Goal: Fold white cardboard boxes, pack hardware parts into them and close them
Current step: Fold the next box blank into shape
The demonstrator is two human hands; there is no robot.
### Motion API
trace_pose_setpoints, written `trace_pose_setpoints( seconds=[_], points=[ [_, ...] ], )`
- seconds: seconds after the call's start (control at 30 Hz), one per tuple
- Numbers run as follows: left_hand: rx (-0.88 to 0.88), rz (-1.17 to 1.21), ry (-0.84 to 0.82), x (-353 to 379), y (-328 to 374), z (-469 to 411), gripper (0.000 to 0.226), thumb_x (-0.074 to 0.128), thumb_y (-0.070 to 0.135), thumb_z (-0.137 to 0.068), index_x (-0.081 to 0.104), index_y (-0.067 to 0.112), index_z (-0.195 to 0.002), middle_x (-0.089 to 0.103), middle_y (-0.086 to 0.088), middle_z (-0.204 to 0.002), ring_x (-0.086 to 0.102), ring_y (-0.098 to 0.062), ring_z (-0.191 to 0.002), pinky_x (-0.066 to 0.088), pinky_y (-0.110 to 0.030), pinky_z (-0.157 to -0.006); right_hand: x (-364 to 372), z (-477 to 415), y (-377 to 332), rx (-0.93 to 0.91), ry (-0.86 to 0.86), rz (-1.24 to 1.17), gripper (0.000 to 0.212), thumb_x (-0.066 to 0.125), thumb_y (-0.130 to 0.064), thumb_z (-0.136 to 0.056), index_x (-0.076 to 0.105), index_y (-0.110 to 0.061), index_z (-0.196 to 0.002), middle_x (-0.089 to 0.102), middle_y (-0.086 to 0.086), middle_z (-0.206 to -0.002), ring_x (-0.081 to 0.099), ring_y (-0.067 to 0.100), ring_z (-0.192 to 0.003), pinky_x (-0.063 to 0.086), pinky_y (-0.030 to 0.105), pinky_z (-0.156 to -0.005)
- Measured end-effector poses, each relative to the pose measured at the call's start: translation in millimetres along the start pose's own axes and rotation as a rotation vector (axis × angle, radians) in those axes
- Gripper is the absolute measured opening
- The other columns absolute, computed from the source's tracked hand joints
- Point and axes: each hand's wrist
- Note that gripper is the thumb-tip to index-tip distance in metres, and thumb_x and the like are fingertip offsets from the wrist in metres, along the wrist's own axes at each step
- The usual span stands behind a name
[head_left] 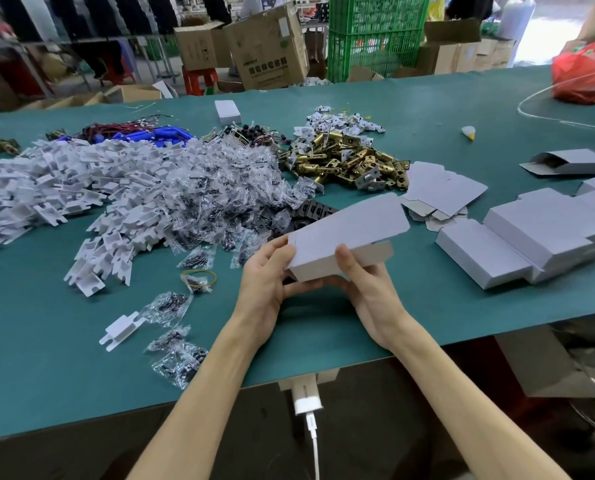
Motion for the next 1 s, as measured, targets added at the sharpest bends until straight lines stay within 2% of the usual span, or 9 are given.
trace_pose_setpoints(
  seconds=[0.1,0.23,0.43,0.7,0.87,1.0],
  points=[
    [-0.035,0.029,-0.008,0.1,2.1,-0.6,0.04,0.059,0.02,-0.103,0.059,0.002,-0.138,0.068,-0.022,-0.13,0.07,-0.03,-0.097,0.064,-0.036,-0.066,1.9,0.2,-2.2,-0.002,0.031,-0.066,0.068,0.085,-0.059,-0.068,0.064,-0.025,-0.123,0.073,0.0,-0.117,0.069,0.017,-0.111,0.059,0.032,-0.083],
    [-0.04,0.051,-0.013,-0.4,0.3,-2.5,0.031,0.058,0.013,-0.102,0.062,0.004,-0.131,0.074,-0.013,-0.116,0.072,-0.022,-0.089,0.062,-0.032,-0.064,2.6,1.0,-4.5,0.006,0.052,-0.06,0.078,0.088,-0.061,-0.061,0.063,-0.021,-0.122,0.074,0.001,-0.116,0.068,0.018,-0.113,0.059,0.034,-0.089],
    [-0.043,0.064,-0.049,-2.7,0.4,-2.5,0.028,0.055,0.013,-0.103,0.064,0.007,-0.13,0.076,-0.009,-0.113,0.072,-0.02,-0.088,0.06,-0.03,-0.066,1.1,1.4,-4.9,0.02,0.06,-0.066,0.082,0.087,-0.062,-0.062,0.06,-0.02,-0.127,0.073,0.0,-0.118,0.068,0.018,-0.116,0.059,0.034,-0.087],
    [-0.023,0.063,-0.032,-2.2,-1.2,-2.8,0.027,0.058,0.017,-0.103,0.068,0.008,-0.127,0.076,-0.007,-0.109,0.07,-0.017,-0.081,0.059,-0.029,-0.059,1.1,3.1,-4.6,-0.003,0.037,-0.025,0.069,0.086,-0.056,-0.066,0.064,-0.023,-0.122,0.074,0.0,-0.116,0.069,0.017,-0.112,0.059,0.031,-0.083],
    [-0.012,0.06,-0.009,-2.3,-1.8,-3.7,0.026,0.06,0.018,-0.102,0.072,0.008,-0.123,0.076,-0.008,-0.11,0.069,-0.017,-0.081,0.056,-0.027,-0.054,3.2,3.4,-5.5,-0.025,-0.009,0.006,0.044,0.083,-0.056,-0.068,0.075,-0.04,-0.109,0.075,-0.005,-0.113,0.07,0.013,-0.11,0.059,0.03,-0.083],
    [-0.009,0.062,-0.012,-3.1,-2.0,-3.6,0.027,0.06,0.018,-0.102,0.072,0.007,-0.123,0.076,-0.01,-0.111,0.07,-0.017,-0.081,0.057,-0.027,-0.054,3.3,3.5,-6.4,-0.04,-0.009,-0.005,0.042,0.082,-0.058,-0.069,0.074,-0.043,-0.108,0.075,-0.007,-0.114,0.07,0.012,-0.111,0.059,0.029,-0.082]
  ],
)
Point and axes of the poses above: each hand's wrist, its own z-axis away from the middle knuckle, its own x-axis out of the palm, y = z × x
